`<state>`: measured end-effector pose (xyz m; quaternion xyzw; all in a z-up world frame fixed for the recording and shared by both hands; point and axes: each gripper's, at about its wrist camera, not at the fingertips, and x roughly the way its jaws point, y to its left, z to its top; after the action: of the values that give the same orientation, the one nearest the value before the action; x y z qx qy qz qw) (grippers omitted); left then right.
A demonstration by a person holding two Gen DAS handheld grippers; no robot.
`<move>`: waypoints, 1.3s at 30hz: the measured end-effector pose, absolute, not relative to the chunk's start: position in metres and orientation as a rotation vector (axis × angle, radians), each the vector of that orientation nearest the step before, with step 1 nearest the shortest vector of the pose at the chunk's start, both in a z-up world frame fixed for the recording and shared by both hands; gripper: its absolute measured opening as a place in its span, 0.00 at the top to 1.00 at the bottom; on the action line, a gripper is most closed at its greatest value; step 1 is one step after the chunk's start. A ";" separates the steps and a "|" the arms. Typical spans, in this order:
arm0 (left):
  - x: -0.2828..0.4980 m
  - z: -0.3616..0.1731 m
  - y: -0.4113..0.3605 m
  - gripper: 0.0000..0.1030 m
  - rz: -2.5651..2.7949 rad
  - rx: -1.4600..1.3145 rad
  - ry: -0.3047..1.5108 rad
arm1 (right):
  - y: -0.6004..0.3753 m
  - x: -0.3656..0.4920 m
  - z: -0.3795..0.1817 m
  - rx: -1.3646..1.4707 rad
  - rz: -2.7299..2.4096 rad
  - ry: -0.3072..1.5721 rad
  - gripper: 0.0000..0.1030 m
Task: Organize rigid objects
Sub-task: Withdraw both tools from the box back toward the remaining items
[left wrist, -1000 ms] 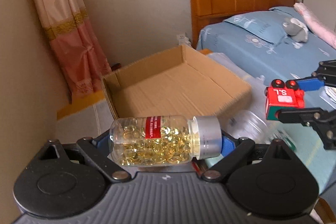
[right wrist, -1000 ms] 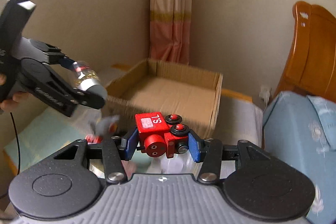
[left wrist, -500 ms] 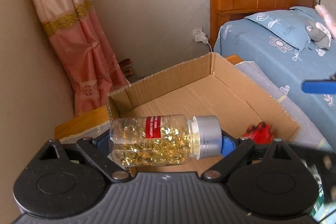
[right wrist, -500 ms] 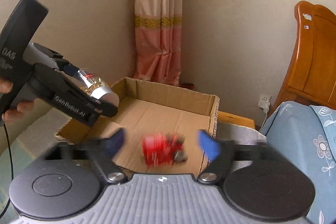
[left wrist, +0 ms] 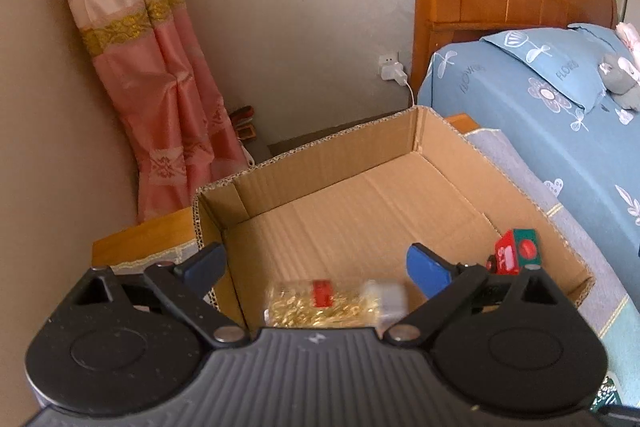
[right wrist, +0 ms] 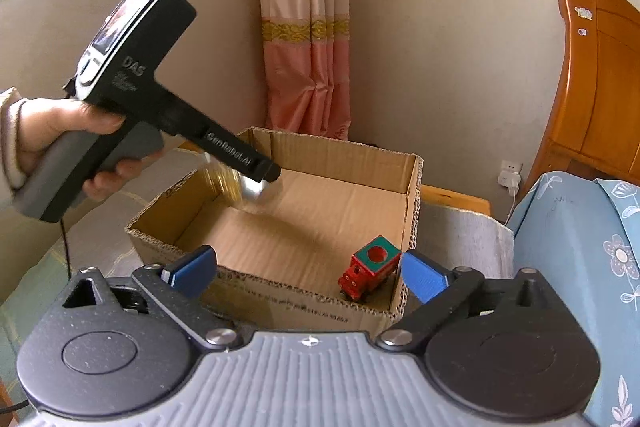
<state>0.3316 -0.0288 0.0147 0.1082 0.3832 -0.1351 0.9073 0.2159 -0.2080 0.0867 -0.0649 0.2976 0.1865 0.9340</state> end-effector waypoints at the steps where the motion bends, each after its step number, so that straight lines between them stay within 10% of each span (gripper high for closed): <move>1: 0.330 0.017 -0.028 0.06 -0.278 0.222 0.785 | -0.208 0.214 0.088 -0.134 0.379 0.610 0.01; 17: 0.243 0.041 -0.015 0.01 -0.263 0.240 0.709 | -0.209 0.160 0.090 -0.114 0.324 0.625 0.00; 39: 0.165 -0.056 -0.008 0.01 -0.192 0.119 0.818 | -0.227 0.094 0.021 -0.027 0.159 0.665 0.00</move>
<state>0.1650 -0.0083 -0.0555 0.0579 0.3970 -0.0931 0.9112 0.0941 -0.2273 0.0210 -0.0132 0.3261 0.0779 0.9420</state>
